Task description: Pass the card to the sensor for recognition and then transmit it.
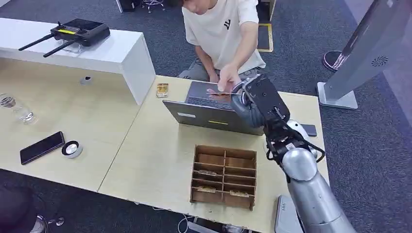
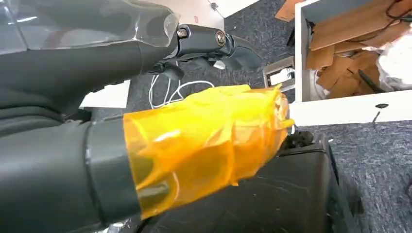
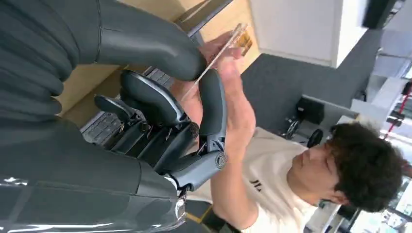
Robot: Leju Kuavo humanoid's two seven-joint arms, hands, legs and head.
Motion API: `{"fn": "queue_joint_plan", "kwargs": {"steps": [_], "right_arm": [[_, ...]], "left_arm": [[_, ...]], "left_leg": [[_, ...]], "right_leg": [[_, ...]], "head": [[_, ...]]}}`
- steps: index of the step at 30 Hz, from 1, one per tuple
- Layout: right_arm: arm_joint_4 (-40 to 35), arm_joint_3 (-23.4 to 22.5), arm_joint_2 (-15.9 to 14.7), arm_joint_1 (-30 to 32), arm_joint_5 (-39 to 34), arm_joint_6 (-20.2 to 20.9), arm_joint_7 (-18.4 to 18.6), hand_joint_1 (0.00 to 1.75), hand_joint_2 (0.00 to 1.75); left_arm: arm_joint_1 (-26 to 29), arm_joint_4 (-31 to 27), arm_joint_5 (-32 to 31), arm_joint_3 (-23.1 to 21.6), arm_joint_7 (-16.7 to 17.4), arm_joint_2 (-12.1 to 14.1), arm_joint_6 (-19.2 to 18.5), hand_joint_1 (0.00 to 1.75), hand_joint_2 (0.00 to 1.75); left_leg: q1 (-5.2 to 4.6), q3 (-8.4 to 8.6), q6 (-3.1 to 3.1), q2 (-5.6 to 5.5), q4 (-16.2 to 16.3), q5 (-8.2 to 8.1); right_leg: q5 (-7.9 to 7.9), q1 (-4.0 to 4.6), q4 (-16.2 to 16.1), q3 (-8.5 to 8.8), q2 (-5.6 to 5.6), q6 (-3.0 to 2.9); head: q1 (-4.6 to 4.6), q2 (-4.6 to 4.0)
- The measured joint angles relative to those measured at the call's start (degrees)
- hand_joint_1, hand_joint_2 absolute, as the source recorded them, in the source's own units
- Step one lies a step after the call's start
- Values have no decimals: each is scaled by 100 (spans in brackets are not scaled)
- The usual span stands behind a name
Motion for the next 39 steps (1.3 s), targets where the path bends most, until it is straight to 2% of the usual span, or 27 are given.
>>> {"fn": "queue_joint_plan", "kwargs": {"steps": [2, 3, 4, 5, 12, 16, 22, 32, 33, 39], "right_arm": [[213, -22, 59, -20, 276, -77, 2, 175, 175], [309, -24, 70, -21, 427, -96, 7, 21, 175], [377, -37, 74, -20, 611, -94, 33, 7, 175], [400, -37, 76, -16, 699, -88, 37, 0, 175], [486, -37, 105, 5, 1076, -66, 120, 0, 175], [464, -46, 116, 57, 1008, -59, 37, 0, 175], [-25, -238, 210, 376, 389, 54, -227, 0, 175], [-1281, -653, 225, 1383, -1136, 227, -1017, 0, 175], [-1381, -678, 221, 1498, -1263, 256, -1098, 0, 0], [-1962, -868, 107, 2210, -1736, 369, -1554, 0, 0]], "left_arm": [[-4, 7, -59, 0, 0, -15, -15, 0, 0], [-4, 13, -90, 0, 0, -15, -22, 0, 0], [-4, 17, -133, 0, 0, -15, -31, 0, 0], [-4, 22, -155, 0, 2, -17, -31, 0, 0], [-7, 26, -236, 0, 46, -41, -44, 0, 0], [-12, 26, -260, 0, 77, -59, -57, 0, 0], [-37, 26, -363, 0, 114, -79, -199, 0, 0], [-31, 26, -463, 2, -57, -105, -247, 0, 0], [-25, 26, -455, 2, -77, -105, -240, 0, 0], [12, 26, -394, 4, -131, -105, -199, 0, 0]], "left_leg": [[0, 0, 0, 0, 0, 0], [0, 0, 0, 0, 0, 0], [0, 0, 0, 0, 0, 0], [0, 0, 0, 0, 0, 0], [0, 0, 0, 1, 0, 0], [0, 1, 0, 1, 0, 0], [0, 0, 0, 0, 0, -1], [0, -2, 2, 0, 0, -3], [0, -1, 2, 0, 0, -3], [0, -2, 3, 0, 0, -4]], "right_leg": [[0, 0, 0, 0, 0, 0], [0, 0, 0, 0, 0, 0], [0, 0, 0, -1, 0, 0], [0, 0, 0, -1, 0, 0], [0, 0, 0, -2, 1, 0], [0, 0, 0, -2, 1, 0], [0, 0, 0, -4, 0, 0], [-1, 0, -3, -6, 0, 1], [-1, 0, -3, -6, 0, 0], [-2, 0, -3, -7, 0, 1]], "head": [[-2, 0], [0, 0], [0, 0], [0, 0], [-2, 0], [-2, 0], [0, 0], [0, 0], [-2, 0], [-2, 0]]}}
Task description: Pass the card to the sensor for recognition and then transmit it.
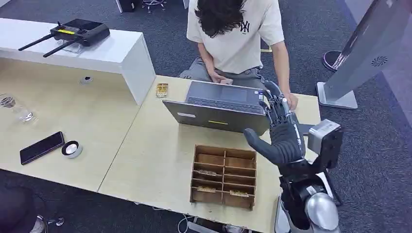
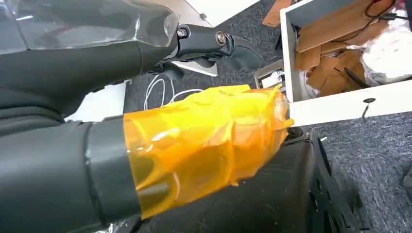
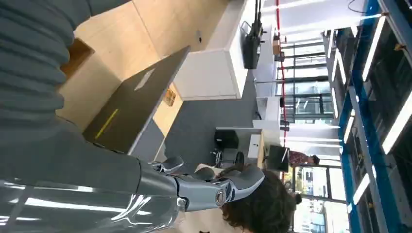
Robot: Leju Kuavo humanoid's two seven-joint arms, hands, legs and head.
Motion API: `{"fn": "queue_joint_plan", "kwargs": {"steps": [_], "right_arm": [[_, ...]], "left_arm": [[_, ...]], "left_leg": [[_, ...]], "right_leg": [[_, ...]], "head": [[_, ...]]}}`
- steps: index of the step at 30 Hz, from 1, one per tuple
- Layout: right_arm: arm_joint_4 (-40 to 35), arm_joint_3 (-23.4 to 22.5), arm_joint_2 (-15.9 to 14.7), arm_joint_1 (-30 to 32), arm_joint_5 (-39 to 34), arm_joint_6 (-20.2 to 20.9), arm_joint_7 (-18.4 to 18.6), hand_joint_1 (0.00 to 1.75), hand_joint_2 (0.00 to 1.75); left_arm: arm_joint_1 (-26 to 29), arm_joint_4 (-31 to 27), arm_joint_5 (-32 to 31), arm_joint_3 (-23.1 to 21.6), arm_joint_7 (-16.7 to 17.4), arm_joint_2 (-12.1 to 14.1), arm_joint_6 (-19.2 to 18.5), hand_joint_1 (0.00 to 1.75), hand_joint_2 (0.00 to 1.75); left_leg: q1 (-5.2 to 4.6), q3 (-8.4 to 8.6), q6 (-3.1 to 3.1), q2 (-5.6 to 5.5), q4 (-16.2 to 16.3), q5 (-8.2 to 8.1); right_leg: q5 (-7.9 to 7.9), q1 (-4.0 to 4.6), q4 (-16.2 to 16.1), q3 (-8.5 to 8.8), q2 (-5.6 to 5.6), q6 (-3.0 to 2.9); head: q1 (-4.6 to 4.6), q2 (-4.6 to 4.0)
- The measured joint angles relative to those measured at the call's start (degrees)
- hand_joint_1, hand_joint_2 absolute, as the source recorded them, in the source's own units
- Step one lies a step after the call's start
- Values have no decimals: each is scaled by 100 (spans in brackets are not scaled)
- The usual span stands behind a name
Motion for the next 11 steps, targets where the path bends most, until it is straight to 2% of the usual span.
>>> {"fn": "queue_joint_plan", "kwargs": {"steps": [11], "right_arm": [[-451, -308, -326, 1325, -597, 394, -599, 0, 0]], "left_arm": [[17, 0, 134, 4, -188, -2, 72, 0, 0]], "left_leg": [[0, -1, 6, 2, 0, -8]], "right_leg": [[-2, 0, -1, 0, 0, 0]], "head": [[0, 0]]}}
